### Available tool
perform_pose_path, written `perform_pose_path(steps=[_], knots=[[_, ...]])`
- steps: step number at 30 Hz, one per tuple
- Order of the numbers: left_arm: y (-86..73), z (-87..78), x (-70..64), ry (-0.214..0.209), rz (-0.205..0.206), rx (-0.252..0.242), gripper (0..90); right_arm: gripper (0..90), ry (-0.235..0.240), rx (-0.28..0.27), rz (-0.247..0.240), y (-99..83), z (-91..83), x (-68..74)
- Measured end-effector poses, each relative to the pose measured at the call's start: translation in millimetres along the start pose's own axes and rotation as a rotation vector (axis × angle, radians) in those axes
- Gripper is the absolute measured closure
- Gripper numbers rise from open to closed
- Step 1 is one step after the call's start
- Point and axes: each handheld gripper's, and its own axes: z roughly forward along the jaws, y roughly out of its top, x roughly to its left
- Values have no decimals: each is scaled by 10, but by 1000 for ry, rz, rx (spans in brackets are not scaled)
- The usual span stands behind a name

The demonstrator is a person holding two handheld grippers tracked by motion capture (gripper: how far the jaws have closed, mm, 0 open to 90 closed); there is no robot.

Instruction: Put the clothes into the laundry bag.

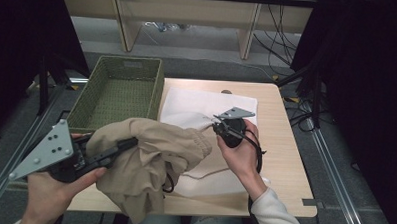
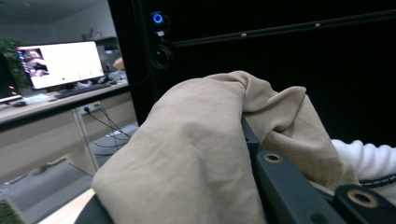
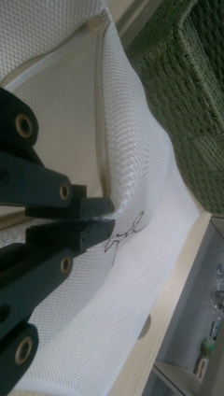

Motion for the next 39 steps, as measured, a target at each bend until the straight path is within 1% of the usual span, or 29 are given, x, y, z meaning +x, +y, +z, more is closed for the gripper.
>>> perform_pose_path(steps=[1,3,4,5,6,7,10,11,15,16,19,21,22,23,24,25,26,27,28,29,31,32,33,35,37,38,39], knots=[[-11,22,1,-8,2,5,820,886,1,2,7,1,-2,5],[-46,73,-6,-19,-4,14,820,886,2,-1,2,0,-1,3],[-63,97,-7,-25,-7,19,820,886,2,0,9,2,-5,8],[-79,118,-8,-27,-11,19,820,886,-1,-2,10,4,-6,9],[-100,143,-6,-28,-10,28,820,886,-1,-6,-3,6,-5,2],[-130,179,-5,-30,-12,37,820,886,-1,-4,6,8,-9,9],[-215,278,-4,-46,-30,59,820,886,-3,-7,-9,5,-7,6],[-215,278,-4,-46,-30,59,820,886,-2,-7,-11,5,-7,7],[-344,441,-3,-78,-62,87,820,886,-2,-6,-8,4,-7,6],[-360,464,-4,-81,-64,91,820,886,2,-5,1,8,-8,9],[-429,557,-9,-87,-69,104,819,886,-1,-8,-3,8,-9,5],[-487,630,-11,-86,-70,117,819,886,-5,-1,21,6,-19,21],[-515,662,-13,-87,-72,121,819,886,0,1,30,6,-22,23],[-536,686,-13,-88,-70,126,819,886,1,-3,14,8,-22,14],[-565,718,-16,-88,-70,131,819,886,3,0,23,11,-27,19],[-593,749,-19,-88,-74,135,819,886,0,-9,10,12,-23,12],[-621,779,-20,-90,-74,142,819,886,-1,-12,-1,10,-23,7],[-649,809,-23,-89,-71,149,819,886,1,-10,16,10,-24,18],[-685,844,-32,-83,-66,160,819,886,3,-7,13,9,-26,16],[-715,876,-43,-79,-62,166,819,886,3,-6,21,11,-25,22],[-766,927,-57,-73,-44,182,818,886,7,-3,14,10,-25,19],[-795,956,-67,-72,-44,192,818,886,7,-10,-4,11,-19,10],[-795,956,-67,-72,-44,192,818,886,7,-10,-4,11,-19,10],[-866,1031,-84,-71,-36,213,818,886,5,-11,-5,8,-14,16],[-935,1113,-102,-66,-9,247,817,886,4,-9,24,9,-16,50],[-959,1143,-110,-66,-6,256,817,886,7,-6,12,9,-20,45],[-975,1164,-115,-66,-5,263,817,886,7,-8,10,12,-18,49]])
